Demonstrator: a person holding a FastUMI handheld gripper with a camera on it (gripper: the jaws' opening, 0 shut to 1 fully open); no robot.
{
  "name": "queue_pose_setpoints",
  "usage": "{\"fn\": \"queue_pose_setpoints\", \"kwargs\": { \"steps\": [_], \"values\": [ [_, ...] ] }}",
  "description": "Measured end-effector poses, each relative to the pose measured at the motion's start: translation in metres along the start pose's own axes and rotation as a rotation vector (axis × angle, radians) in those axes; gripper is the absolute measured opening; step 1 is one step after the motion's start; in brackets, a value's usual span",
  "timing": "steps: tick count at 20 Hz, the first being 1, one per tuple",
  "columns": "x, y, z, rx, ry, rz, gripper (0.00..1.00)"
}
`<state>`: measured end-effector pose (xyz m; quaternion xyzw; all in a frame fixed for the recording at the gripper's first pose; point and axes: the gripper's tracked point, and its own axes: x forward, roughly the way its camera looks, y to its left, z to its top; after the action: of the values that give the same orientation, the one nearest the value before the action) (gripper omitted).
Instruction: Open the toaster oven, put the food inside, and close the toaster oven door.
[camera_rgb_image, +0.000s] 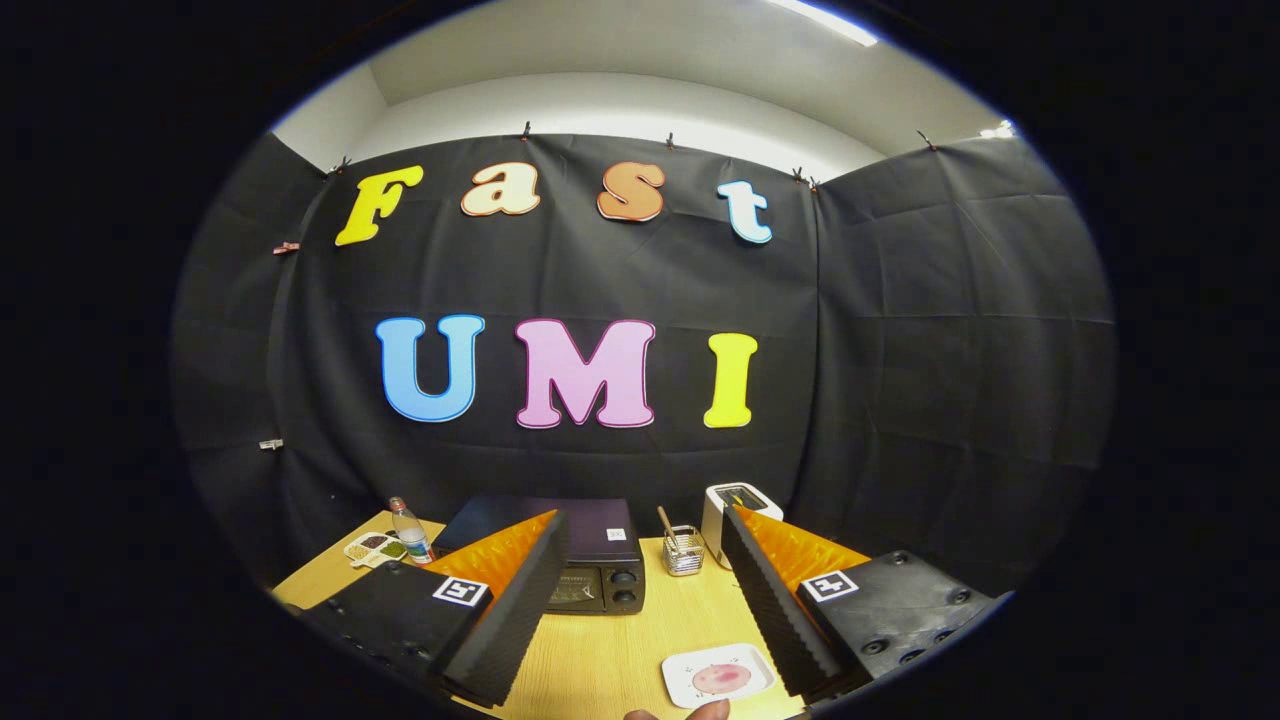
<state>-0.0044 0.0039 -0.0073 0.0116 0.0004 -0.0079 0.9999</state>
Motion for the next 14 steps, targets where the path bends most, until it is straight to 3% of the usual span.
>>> {"fn": "queue_pose_setpoints", "kwargs": {
  "steps": [7,14],
  "values": [
    [0.023,0.037,-0.017,0.017,0.024,0.039,0.98],
    [0.077,0.111,-0.094,0.04,0.171,0.121,0.98]
  ]
}}
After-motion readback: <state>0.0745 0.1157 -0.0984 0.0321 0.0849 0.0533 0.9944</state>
